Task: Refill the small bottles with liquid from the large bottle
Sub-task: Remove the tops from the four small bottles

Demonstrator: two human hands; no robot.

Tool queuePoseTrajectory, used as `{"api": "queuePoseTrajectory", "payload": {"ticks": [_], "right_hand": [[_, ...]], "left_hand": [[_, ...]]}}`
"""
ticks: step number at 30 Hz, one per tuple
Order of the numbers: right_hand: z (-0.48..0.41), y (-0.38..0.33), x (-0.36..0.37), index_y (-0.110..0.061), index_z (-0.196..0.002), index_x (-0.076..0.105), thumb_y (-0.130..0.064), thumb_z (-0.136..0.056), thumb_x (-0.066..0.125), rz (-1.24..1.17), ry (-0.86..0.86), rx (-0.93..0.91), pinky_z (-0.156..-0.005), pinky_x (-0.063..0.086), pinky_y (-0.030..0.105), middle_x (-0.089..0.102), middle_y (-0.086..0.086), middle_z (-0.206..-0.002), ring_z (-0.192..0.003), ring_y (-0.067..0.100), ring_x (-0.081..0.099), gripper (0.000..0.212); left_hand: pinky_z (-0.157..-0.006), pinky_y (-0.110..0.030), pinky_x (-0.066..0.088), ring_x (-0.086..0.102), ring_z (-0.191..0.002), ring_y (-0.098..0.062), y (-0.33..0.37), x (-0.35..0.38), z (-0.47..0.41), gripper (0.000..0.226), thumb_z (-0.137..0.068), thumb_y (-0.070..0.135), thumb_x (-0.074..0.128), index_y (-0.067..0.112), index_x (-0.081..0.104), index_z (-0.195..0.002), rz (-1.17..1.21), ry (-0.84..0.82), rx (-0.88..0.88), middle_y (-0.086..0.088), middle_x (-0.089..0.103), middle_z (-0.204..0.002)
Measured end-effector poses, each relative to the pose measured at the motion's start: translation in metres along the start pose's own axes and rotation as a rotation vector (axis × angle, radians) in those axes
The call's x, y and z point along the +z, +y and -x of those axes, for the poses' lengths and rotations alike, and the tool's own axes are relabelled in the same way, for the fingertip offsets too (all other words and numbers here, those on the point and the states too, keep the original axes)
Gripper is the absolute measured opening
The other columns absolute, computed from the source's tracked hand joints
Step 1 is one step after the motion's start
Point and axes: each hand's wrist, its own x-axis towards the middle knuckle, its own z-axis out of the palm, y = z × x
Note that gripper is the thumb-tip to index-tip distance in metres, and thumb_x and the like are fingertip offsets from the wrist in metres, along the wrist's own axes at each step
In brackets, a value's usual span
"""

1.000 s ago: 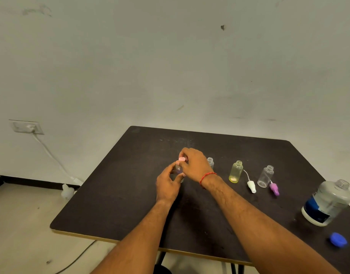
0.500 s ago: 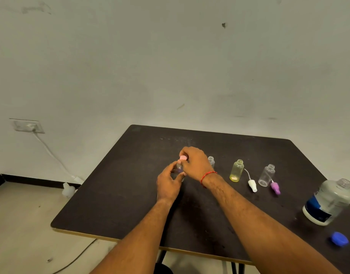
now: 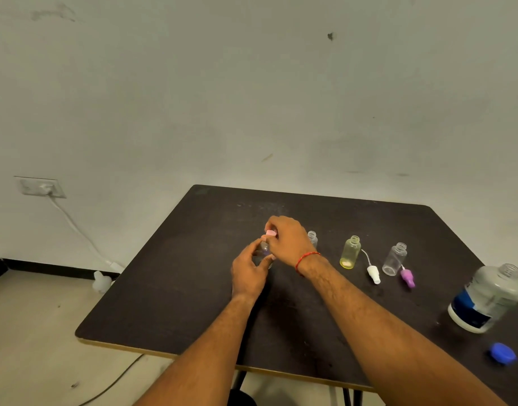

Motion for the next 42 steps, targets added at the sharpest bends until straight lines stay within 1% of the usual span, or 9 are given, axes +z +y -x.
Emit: {"api": "queuePoseTrajectory", "payload": {"ticks": [4,7,11,15,22,26,32,38,42], "right_hand": [[0.001,0.002,-0.001,-0.024,-0.107,0.063,-0.006,-0.078,0.069,-0.100,-0.087,-0.047,-0.093,0.050,0.032,0.063,-0.003,-0.110,-0.105,0.015,0.055,0.035],[0.002,0.001,0.000,-0.026,-0.120,0.057,-0.015,-0.077,0.072,-0.152,-0.063,-0.001,-0.095,0.051,0.032,0.060,-0.003,-0.118,-0.110,0.014,0.055,0.046],[0.000,-0.001,0.000,-0.023,-0.105,0.061,-0.037,-0.086,0.068,-0.057,-0.035,0.081,-0.080,0.052,0.029,0.063,-0.004,-0.100,-0.091,0.014,0.060,0.025],[-0.001,-0.002,-0.001,-0.022,-0.094,0.065,-0.028,-0.087,0.065,0.014,-0.053,0.065,-0.080,0.053,0.034,0.066,-0.001,-0.095,-0.089,0.017,0.060,0.009],[0.003,-0.008,-0.012,-0.022,-0.094,0.069,-0.010,-0.076,0.069,-0.020,-0.136,-0.031,-0.084,0.054,0.036,0.064,0.001,-0.103,-0.097,0.019,0.059,0.022],[0.003,-0.008,-0.010,-0.027,-0.116,0.063,-0.016,-0.077,0.069,-0.087,-0.128,0.018,-0.092,0.053,0.036,0.063,-0.001,-0.117,-0.105,0.018,0.058,0.040],[0.000,-0.004,-0.008,-0.023,-0.091,0.065,-0.030,-0.088,0.066,-0.027,-0.052,0.096,-0.077,0.055,0.031,0.067,-0.003,-0.089,-0.084,0.014,0.061,0.008],[0.007,0.001,-0.011,-0.023,-0.080,0.060,-0.018,-0.080,0.072,-0.299,0.176,0.146,-0.057,0.045,0.020,0.061,-0.009,-0.073,-0.066,0.006,0.057,0.013],[0.019,0.009,0.006,-0.029,-0.079,0.062,-0.018,-0.077,0.076,-0.499,0.338,0.254,-0.059,0.049,0.017,0.064,-0.010,-0.073,-0.064,0.004,0.058,0.017]], "left_hand": [[-0.079,-0.005,0.047,0.057,-0.096,0.019,0.001,0.000,0.001,0.039,-0.088,0.014,0.077,0.039,0.061,-0.114,-0.007,0.010,-0.004,0.024,0.065,-0.099],[-0.085,-0.010,0.051,0.061,-0.098,0.014,-0.001,0.000,-0.001,0.036,-0.089,0.015,0.077,0.033,0.066,-0.118,0.005,0.010,-0.004,0.020,0.069,-0.104],[-0.093,-0.016,0.051,0.064,-0.104,0.001,-0.003,0.000,-0.002,0.046,-0.088,0.017,0.078,0.024,0.065,-0.131,-0.015,0.006,-0.007,0.015,0.070,-0.115],[-0.085,-0.007,0.044,0.060,-0.099,0.011,0.001,-0.001,0.000,0.047,-0.087,0.016,0.078,0.036,0.061,-0.126,-0.012,-0.001,0.002,0.026,0.064,-0.106],[-0.083,-0.007,0.047,0.061,-0.100,0.010,0.000,-0.001,0.001,0.044,-0.087,0.017,0.078,0.028,0.065,-0.128,0.003,0.007,-0.001,0.020,0.067,-0.106],[-0.091,-0.016,0.051,0.062,-0.101,0.007,0.000,-0.001,0.001,0.043,-0.088,0.015,0.077,0.028,0.065,-0.127,0.022,0.010,-0.011,0.020,0.068,-0.106],[-0.100,-0.025,0.051,0.063,-0.110,-0.001,-0.003,0.000,-0.001,0.052,-0.085,0.025,0.081,0.027,0.063,-0.133,-0.006,0.009,-0.005,0.014,0.070,-0.120],[-0.096,-0.022,0.051,0.062,-0.103,0.007,-0.003,0.000,-0.002,0.040,-0.087,0.024,0.079,0.032,0.066,-0.124,0.014,0.042,-0.011,0.024,0.067,-0.106],[-0.099,-0.022,0.050,0.063,-0.109,0.001,-0.003,0.000,-0.001,0.044,-0.091,0.019,0.075,0.028,0.063,-0.133,0.019,0.062,-0.009,0.020,0.067,-0.114]]}}
